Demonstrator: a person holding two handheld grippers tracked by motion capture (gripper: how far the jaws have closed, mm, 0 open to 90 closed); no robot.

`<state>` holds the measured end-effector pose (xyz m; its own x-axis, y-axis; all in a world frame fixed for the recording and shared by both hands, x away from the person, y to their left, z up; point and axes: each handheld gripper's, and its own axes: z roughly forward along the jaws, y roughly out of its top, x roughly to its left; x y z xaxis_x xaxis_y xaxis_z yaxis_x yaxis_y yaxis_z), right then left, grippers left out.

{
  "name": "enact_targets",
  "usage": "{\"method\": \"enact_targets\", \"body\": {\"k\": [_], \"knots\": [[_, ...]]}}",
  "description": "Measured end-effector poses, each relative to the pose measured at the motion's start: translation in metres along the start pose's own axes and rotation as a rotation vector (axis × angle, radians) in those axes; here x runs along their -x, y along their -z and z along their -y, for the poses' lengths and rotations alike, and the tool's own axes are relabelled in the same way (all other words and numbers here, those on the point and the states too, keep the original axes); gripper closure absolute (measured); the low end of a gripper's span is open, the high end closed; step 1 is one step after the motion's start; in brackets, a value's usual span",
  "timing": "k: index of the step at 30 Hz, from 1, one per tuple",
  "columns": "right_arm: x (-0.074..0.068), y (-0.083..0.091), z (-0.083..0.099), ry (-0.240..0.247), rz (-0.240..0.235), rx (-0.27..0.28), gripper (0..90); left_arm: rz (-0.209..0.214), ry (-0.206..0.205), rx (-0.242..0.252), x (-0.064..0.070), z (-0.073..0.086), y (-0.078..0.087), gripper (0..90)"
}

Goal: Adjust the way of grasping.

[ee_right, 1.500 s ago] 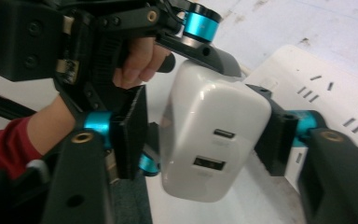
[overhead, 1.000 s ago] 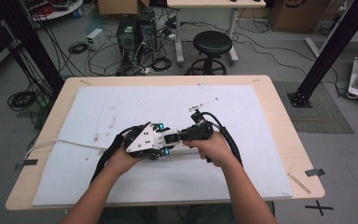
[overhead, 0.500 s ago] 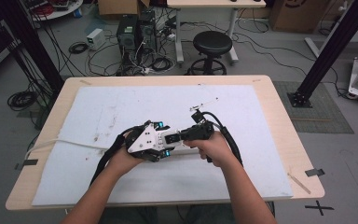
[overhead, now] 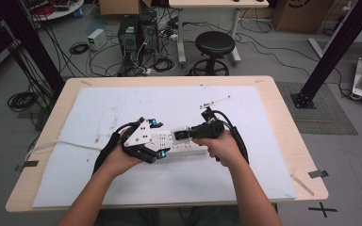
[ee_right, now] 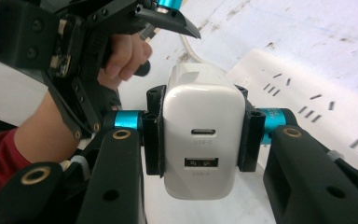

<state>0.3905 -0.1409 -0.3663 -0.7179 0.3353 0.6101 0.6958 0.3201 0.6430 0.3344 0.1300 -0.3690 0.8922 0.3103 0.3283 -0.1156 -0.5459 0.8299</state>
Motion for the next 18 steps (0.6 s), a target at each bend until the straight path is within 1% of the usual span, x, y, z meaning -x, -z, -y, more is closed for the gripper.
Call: {"method": "enact_targets", "body": {"k": [1,3,4,5,7,8,9,10,11,12,13,15,17,18], "knots": [[-0.001,0.003,0.0,0.002,0.003,0.002,63.3,-0.002,0.008,-0.018,-0.003,0.001,0.005,18.6],[-0.001,0.004,0.0,0.008,0.006,0.011,63.3,-0.002,0.013,-0.022,-0.005,0.002,0.008,18.4],[-0.003,0.009,-0.001,0.017,0.021,0.019,63.3,-0.01,0.037,-0.026,-0.009,0.003,0.014,17.4],[-0.004,0.011,-0.001,0.021,0.031,0.024,63.3,-0.007,0.053,-0.036,-0.012,0.004,0.016,17.2],[-0.006,0.015,-0.002,0.035,0.048,0.025,63.3,-0.012,0.076,-0.07,-0.017,0.007,0.021,17.1],[-0.006,0.015,-0.002,0.035,0.048,0.025,63.3,-0.012,0.076,-0.07,-0.017,0.007,0.021,17.1],[-0.007,0.016,-0.002,0.038,0.051,0.032,63.3,-0.021,0.094,-0.114,-0.021,0.008,0.024,17.1],[-0.009,0.02,-0.003,0.05,0.065,0.036,63.3,-0.023,0.102,-0.134,-0.023,0.008,0.026,17.1],[-0.009,0.022,-0.003,0.059,0.076,0.04,63.3,-0.02,0.105,-0.152,-0.025,0.008,0.028,17.1],[-0.009,0.022,-0.003,0.059,0.076,0.04,63.3,-0.02,0.105,-0.152,-0.025,0.008,0.028,17.1],[-0.01,0.024,-0.004,0.057,0.088,0.034,63.3,-0.026,0.111,-0.171,-0.027,0.007,0.03,17.1],[-0.013,0.03,-0.005,0.074,0.109,0.04,63.3,-0.031,0.118,-0.187,-0.031,0.008,0.034,17.1],[-0.014,0.032,-0.006,0.076,0.114,0.044,63.3,-0.037,0.135,-0.198,-0.036,0.008,0.039,17.1],[-0.016,0.037,-0.007,0.091,0.133,0.046,63.3,-0.037,0.143,-0.206,-0.038,0.008,0.041,17.1]]}}
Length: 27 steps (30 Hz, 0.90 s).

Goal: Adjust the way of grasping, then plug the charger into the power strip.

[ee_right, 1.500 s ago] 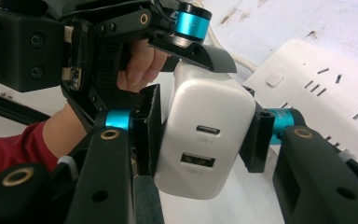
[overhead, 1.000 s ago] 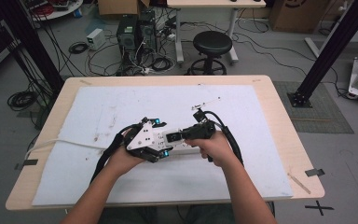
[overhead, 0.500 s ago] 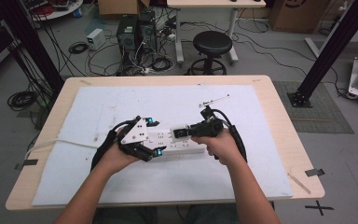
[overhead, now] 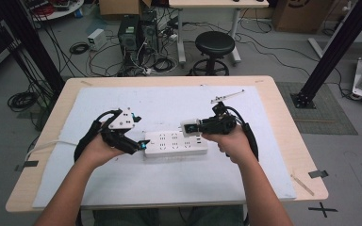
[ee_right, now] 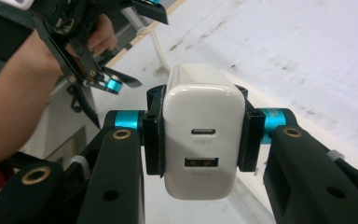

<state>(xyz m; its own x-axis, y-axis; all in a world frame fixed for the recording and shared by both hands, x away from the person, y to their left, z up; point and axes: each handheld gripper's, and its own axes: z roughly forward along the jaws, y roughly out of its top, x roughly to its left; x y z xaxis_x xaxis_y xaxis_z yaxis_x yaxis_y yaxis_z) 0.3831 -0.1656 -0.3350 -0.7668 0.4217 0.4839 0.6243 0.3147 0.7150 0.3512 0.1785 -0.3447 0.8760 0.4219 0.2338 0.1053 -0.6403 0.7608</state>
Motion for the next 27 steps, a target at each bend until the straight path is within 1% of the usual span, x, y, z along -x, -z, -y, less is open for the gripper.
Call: {"method": "enact_targets", "body": {"k": [1,2,4,5,6,7,9,10,12,13,14,15,16,17,18,19,20,21,22,23,24,26,27], "knots": [[0.0,0.0,0.0,0.0,0.0,0.0,63.3,-0.003,0.007,-0.012,-0.003,0.0,0.002,17.1],[-0.001,0.004,-0.002,0.004,0.017,-0.002,63.3,-0.013,0.011,-0.051,-0.009,0.0,0.005,17.1],[-0.001,0.007,-0.004,0.015,0.033,-0.003,63.2,-0.013,0.027,-0.09,-0.017,0.0,0.008,17.1],[-0.001,0.009,-0.004,0.013,0.036,-0.001,63.3,-0.02,0.033,-0.113,-0.021,0.0,0.009,17.1],[0.0,0.011,-0.005,0.014,0.045,-0.002,63.3,-0.02,0.033,-0.113,-0.021,0.0,0.009,17.1],[0.0,0.012,-0.005,0.011,0.053,-0.003,63.3,-0.035,0.048,-0.137,-0.029,0.0,0.011,17.1],[0.001,0.014,-0.006,0.016,0.058,-0.001,63.2,-0.035,0.048,-0.137,-0.029,0.0,0.011,17.1],[0.001,0.017,-0.006,0.015,0.074,-0.004,63.2,-0.042,0.073,-0.162,-0.04,0.001,0.015,17.1],[0.002,0.02,-0.007,0.017,0.085,-0.01,63.2,-0.042,0.088,-0.178,-0.045,0.002,0.017,17.1],[0.002,0.02,-0.007,0.017,0.085,-0.01,63.2,-0.042,0.088,-0.178,-0.045,0.002,0.017,17.1],[0.002,0.021,-0.007,0.013,0.092,-0.008,63.2,-0.041,0.102,-0.187,-0.048,0.003,0.018,17.1],[0.002,0.021,-0.007,0.013,0.092,-0.008,63.2,-0.041,0.102,-0.187,-0.048,0.003,0.018,17.1],[0.003,0.023,-0.009,0.014,0.107,-0.018,63.2,-0.036,0.107,-0.204,-0.052,0.005,0.02,17.1],[0.004,0.024,-0.009,0.018,0.109,-0.023,63.3,-0.029,0.121,-0.205,-0.053,0.005,0.02,17.1],[0.004,0.024,-0.009,0.018,0.109,-0.023,63.3,-0.029,0.121,-0.205,-0.053,0.005,0.02,17.1],[0.006,0.024,-0.009,0.021,0.113,-0.026,63.2,-0.014,0.118,-0.213,-0.056,0.006,0.02,17.1],[0.007,0.024,-0.01,0.025,0.113,-0.03,63.2,-0.014,0.118,-0.213,-0.056,0.006,0.02,17.1],[0.007,0.024,-0.01,0.022,0.117,-0.032,63.2,-0.012,0.112,-0.234,-0.058,0.006,0.019,17.1],[0.007,0.024,-0.01,0.022,0.117,-0.032,63.2,-0.012,0.112,-0.234,-0.058,0.006,0.019,17.1],[0.007,0.025,-0.011,0.02,0.122,-0.036,63.2,-0.001,0.118,-0.244,-0.06,0.007,0.018,17.1],[0.008,0.024,-0.014,0.025,0.127,-0.048,63.2,-0.005,0.111,-0.249,-0.061,0.007,0.018,17.1],[0.009,0.023,-0.016,0.038,0.14,-0.056,63.2,0.002,0.116,-0.259,-0.063,0.008,0.02,17.1],[0.009,0.023,-0.018,0.036,0.143,-0.068,63.2,0.005,0.12,-0.265,-0.065,0.009,0.023,17.1]]}}
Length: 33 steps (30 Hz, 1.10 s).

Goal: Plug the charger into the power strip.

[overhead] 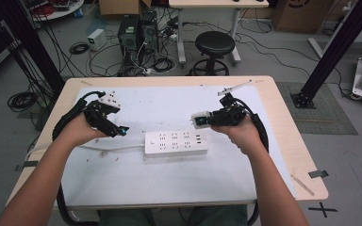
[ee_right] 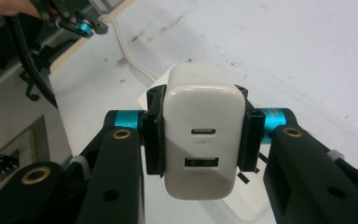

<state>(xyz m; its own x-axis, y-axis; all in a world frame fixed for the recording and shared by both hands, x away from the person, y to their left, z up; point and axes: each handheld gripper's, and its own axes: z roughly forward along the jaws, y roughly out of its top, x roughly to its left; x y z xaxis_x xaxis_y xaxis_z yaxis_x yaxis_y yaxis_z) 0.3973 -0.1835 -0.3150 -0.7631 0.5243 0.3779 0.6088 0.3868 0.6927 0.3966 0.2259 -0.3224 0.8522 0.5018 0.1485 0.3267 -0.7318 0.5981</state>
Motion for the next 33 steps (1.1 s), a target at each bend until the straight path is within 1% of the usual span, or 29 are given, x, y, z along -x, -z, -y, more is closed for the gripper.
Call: {"method": "enact_targets", "body": {"k": [2,3,4,6,7,8,9,10,11,12,14,16,17,19,20,21,22,23,24,26,27,28,29,30,32,33], "knots": [[0.001,-0.001,-0.003,0.003,0.009,-0.011,63.2,0.0,0.0,0.0,0.0,0.0,0.0,17.1],[0.003,-0.002,-0.008,0.013,0.015,-0.024,63.2,-0.006,0.008,-0.012,-0.002,0.003,0.005,17.1],[0.004,-0.003,-0.011,0.015,0.026,-0.03,63.2,-0.006,0.01,-0.014,-0.002,0.004,0.006,17.1],[0.007,-0.006,-0.017,0.027,0.024,-0.053,63.2,-0.011,0.008,-0.023,-0.002,0.006,0.009,17.1],[0.008,-0.007,-0.02,0.036,0.037,-0.069,63.1,-0.014,0.004,-0.028,-0.002,0.006,0.011,17.1],[0.008,-0.008,-0.023,0.052,0.044,-0.084,63.2,-0.007,0.007,-0.029,-0.002,0.007,0.011,17.1],[0.008,-0.008,-0.023,0.052,0.044,-0.084,63.2,-0.007,0.007,-0.029,-0.002,0.007,0.011,17.1],[0.009,-0.01,-0.028,0.074,0.054,-0.107,63.2,-0.019,0.006,-0.036,-0.002,0.009,0.012,17.1],[0.009,-0.01,-0.028,0.074,0.054,-0.107,63.2,-0.019,0.006,-0.036,-0.002,0.009,0.012,17.1],[0.009,-0.012,-0.032,0.1,0.057,-0.138,63.2,-0.021,0.003,-0.042,-0.002,0.012,0.013,17.1],[0.009,-0.016,-0.037,0.126,0.061,-0.168,63.2,-0.03,0.002,-0.045,-0.002,0.016,0.013,17.1],[0.008,-0.019,-0.041,0.155,0.062,-0.198,63.2,-0.024,0.006,-0.043,-0.002,0.018,0.013,17.1],[0.008,-0.019,-0.041,0.155,0.062,-0.198,63.2,-0.024,0.006,-0.043,-0.002,0.018,0.013,17.1],[0.006,-0.022,-0.046,0.17,0.073,-0.243,63.2,-0.022,0.006,-0.048,-0.004,0.021,0.014,17.1],[0.005,-0.026,-0.05,0.201,0.077,-0.277,63.2,-0.023,0.009,-0.049,-0.004,0.022,0.014,17.1],[0.005,-0.028,-0.051,0.214,0.079,-0.29,63.2,-0.028,0.01,-0.045,-0.005,0.023,0.015,17.1],[0.005,-0.028,-0.051,0.214,0.079,-0.29,63.2,-0.028,0.01,-0.045,-0.005,0.023,0.015,17.1],[0.004,-0.031,-0.052,0.223,0.079,-0.31,63.2,-0.028,0.01,-0.045,-0.005,0.023,0.015,17.1],[0.004,-0.036,-0.054,0.263,0.082,-0.346,63.2,-0.028,0.016,-0.038,-0.005,0.025,0.015,17.1],[0.003,-0.041,-0.056,0.296,0.075,-0.375,63.2,-0.026,0.009,-0.036,-0.005,0.025,0.014,17.1],[0.003,-0.041,-0.056,0.296,0.075,-0.375,63.2,-0.026,0.009,-0.036,-0.005,0.025,0.014,17.1],[0.003,-0.044,-0.056,0.312,0.07,-0.389,63.2,-0.023,0.008,-0.036,-0.004,0.026,0.013,17.1],[0.003,-0.044,-0.056,0.312,0.07,-0.389,63.2,-0.023,0.008,-0.036,-0.004,0.026,0.013,17.1],[0.003,-0.055,-0.057,0.379,0.061,-0.438,63.2,-0.018,0.008,-0.036,-0.003,0.026,0.009,17.1],[0.003,-0.063,-0.057,0.411,0.048,-0.473,63.2,-0.014,0.005,-0.039,-0.002,0.027,0.007,17.1],[0.003,-0.067,-0.056,0.426,0.054,-0.493,63.2,-0.012,0.0,-0.043,-0.002,0.027,0.006,17.1]]}}
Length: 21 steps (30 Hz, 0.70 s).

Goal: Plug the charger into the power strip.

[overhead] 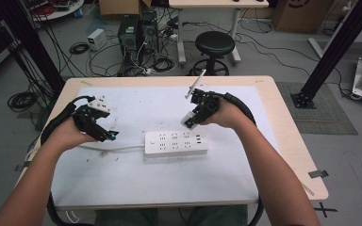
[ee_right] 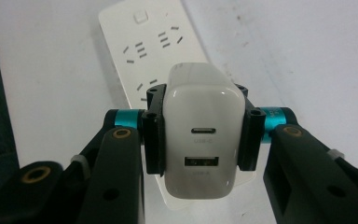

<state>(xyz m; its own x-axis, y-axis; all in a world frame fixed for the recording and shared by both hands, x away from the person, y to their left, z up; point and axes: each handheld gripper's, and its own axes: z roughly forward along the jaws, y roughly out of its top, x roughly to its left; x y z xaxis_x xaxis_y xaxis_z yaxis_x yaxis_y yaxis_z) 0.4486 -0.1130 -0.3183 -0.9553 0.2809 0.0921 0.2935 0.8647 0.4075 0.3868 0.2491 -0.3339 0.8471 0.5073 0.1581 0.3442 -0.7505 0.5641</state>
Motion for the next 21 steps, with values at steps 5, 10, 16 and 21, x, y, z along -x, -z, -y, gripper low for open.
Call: {"method": "enact_targets", "body": {"k": [5,10,16,21], "knots": [[0.0,-0.013,-0.005,0.028,-0.001,-0.078,63.2,0.002,0.012,0.012,0.001,0.003,-0.003,17.1],[0.002,-0.022,-0.009,0.061,-0.005,-0.113,63.2,0.003,0.014,0.016,0.002,0.005,-0.004,17.1],[0.005,-0.034,-0.012,0.111,-0.006,-0.172,63.2,0.007,0.005,0.016,0.002,0.008,-0.007,17.1],[0.006,-0.038,-0.011,0.125,-0.001,-0.204,63.2,0.007,0.008,0.014,0.003,0.008,-0.009,17.1]]}}
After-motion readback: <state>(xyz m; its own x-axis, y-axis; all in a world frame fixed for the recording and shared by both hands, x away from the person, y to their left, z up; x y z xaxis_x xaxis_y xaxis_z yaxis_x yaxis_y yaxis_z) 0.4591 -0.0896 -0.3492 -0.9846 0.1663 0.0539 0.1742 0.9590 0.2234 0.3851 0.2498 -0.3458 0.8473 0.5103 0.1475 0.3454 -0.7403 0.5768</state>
